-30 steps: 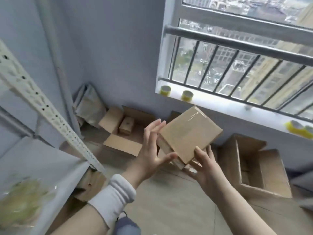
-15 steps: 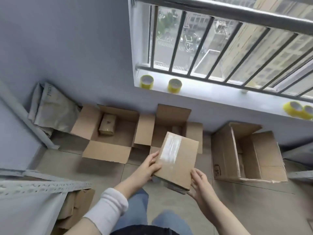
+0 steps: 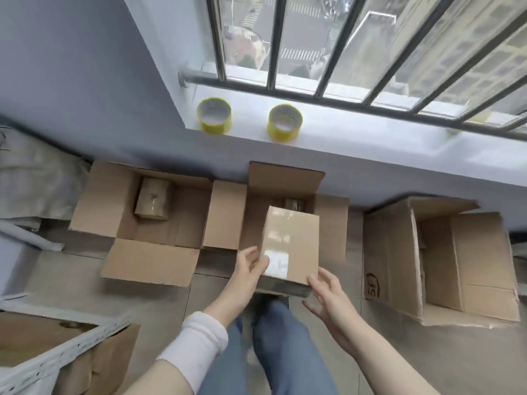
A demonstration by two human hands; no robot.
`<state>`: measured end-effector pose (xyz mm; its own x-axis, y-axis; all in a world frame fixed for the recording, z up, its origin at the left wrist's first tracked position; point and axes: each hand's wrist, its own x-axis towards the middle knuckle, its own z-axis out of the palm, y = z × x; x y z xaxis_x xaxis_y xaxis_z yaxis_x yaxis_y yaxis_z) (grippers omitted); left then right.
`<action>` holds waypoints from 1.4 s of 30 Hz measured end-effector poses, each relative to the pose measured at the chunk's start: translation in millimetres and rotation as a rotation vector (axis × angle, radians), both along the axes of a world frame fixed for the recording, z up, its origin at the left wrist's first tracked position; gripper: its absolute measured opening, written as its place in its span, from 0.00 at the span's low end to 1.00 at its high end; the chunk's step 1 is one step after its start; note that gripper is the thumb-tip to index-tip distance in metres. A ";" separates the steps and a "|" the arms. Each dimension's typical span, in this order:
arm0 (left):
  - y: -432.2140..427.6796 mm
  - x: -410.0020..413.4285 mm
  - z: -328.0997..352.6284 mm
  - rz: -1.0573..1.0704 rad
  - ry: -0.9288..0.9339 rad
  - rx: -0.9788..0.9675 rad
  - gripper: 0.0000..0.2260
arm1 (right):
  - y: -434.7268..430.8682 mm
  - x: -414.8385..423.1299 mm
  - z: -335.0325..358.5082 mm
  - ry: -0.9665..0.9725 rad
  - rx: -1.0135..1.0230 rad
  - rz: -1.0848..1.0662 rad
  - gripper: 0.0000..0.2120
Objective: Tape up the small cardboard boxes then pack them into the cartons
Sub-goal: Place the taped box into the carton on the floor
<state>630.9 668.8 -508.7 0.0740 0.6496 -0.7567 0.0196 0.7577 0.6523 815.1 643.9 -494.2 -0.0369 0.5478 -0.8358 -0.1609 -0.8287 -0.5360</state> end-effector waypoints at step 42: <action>137.3 22.3 -249.4 0.435 0.129 -0.242 0.12 | 162.1 -55.3 -244.2 -0.218 -0.190 -0.148 0.26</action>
<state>653.2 806.1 -758.2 -0.2684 0.4047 -0.8742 -0.2620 0.8426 0.4706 759.8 806.0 -738.3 0.2228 0.3677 -0.9028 -0.1850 -0.8934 -0.4095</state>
